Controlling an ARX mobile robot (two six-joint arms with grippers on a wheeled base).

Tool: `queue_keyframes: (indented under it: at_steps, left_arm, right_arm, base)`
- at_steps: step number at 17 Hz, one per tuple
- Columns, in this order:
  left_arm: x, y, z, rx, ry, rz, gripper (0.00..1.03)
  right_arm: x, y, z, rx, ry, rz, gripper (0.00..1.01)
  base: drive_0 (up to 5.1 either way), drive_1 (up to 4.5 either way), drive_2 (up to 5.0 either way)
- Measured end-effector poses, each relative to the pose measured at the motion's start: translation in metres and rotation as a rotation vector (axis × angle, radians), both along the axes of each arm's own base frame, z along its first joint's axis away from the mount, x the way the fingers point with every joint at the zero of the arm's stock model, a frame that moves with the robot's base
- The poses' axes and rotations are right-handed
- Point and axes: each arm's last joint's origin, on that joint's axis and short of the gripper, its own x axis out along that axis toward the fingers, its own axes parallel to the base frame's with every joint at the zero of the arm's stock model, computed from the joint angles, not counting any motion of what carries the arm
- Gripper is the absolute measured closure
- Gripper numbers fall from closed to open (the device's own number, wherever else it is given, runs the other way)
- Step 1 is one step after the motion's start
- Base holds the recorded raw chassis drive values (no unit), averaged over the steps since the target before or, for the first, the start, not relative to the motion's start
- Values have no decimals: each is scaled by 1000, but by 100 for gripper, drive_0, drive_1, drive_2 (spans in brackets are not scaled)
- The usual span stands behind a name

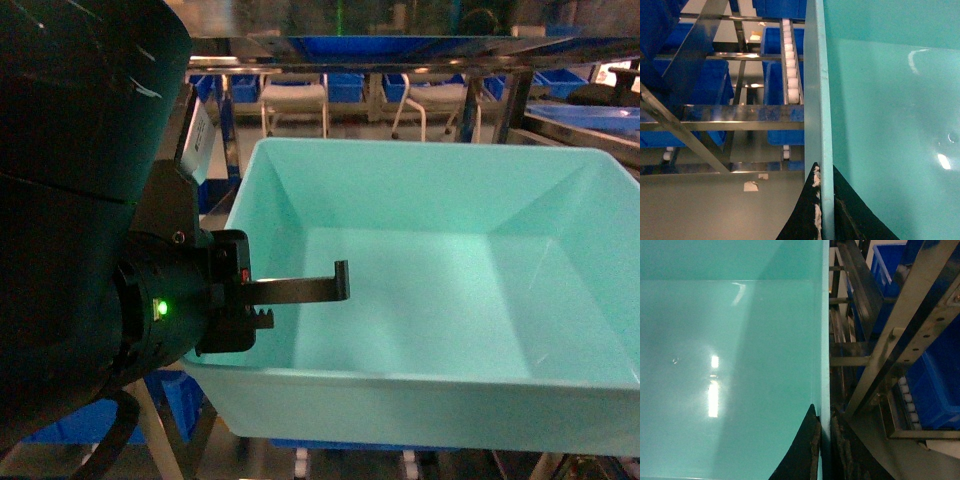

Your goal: Organize blue bins on left shelf correctly

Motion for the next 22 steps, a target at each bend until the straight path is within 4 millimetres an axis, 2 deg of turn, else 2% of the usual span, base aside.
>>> queue_keyframes:
  at_steps: [11,14,18,22]
  left_arm:
    - [0,0,0,-3,-4,-1,101]
    - [14,4,-14,17,44,-4,101]
    - [33,20,-35,33,156,-14,101]
    - [34,20,-36,30,161,-18,101]
  right_arm:
    - [0,0,0,1,5,-2,99]
    - [15,6,-13,33,84,-15,99]
    - [36,24,-41,71,237,-22,99]
    - [37,24,-41,73,238,-26,99]
  base:
    - [0,0,0]
    - [0,0,0]
    - [0,0,0]
    - [0,0,0]
